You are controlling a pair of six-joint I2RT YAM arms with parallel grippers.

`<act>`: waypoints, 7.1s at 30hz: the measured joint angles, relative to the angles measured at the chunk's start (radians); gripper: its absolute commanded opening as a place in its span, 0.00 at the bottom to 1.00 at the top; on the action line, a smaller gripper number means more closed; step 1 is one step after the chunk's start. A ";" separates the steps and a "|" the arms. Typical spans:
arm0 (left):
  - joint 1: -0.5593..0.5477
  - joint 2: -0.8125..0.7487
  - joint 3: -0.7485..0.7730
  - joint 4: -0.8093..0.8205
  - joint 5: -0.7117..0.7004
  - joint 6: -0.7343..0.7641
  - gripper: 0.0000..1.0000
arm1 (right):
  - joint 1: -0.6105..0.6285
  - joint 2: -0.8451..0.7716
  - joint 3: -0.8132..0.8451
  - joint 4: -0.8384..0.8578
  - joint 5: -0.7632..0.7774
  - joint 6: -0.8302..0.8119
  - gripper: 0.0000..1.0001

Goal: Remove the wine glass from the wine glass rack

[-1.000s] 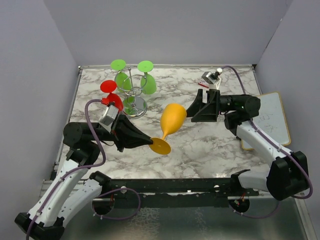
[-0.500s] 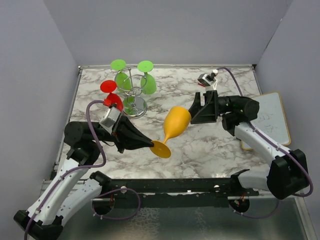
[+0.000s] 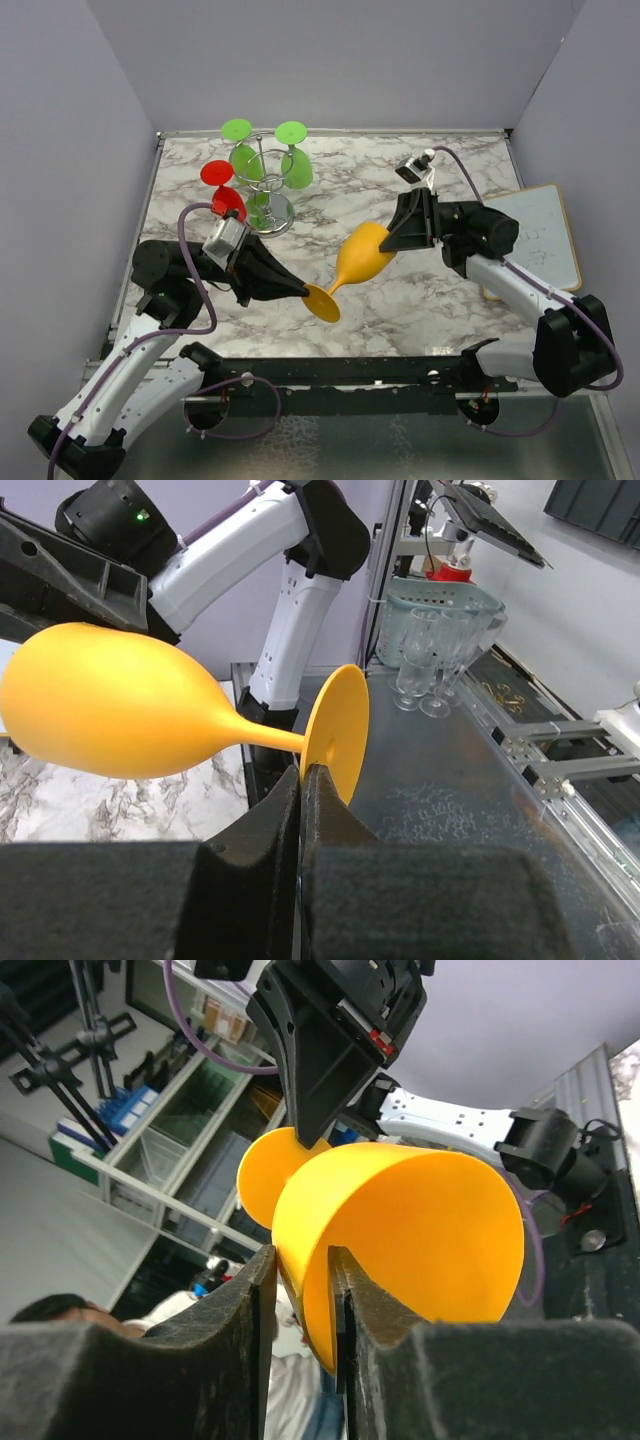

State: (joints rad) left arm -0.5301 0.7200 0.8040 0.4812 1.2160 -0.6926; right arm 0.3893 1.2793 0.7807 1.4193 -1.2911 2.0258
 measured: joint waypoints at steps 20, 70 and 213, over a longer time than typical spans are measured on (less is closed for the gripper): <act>0.002 -0.028 0.035 -0.321 -0.191 0.234 0.82 | -0.019 -0.161 -0.084 -0.143 0.060 -0.100 0.01; 0.000 -0.121 0.190 -0.744 -0.901 0.335 0.93 | -0.046 0.548 0.935 -2.293 1.540 -1.801 0.01; 0.000 -0.211 0.222 -1.096 -1.221 0.103 0.93 | 0.119 0.870 1.098 -1.253 1.034 -0.798 0.47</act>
State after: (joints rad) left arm -0.5304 0.5087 1.0264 -0.6151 -0.0048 -0.5896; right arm 0.5087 2.1494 1.8786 0.1661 -0.2569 1.2282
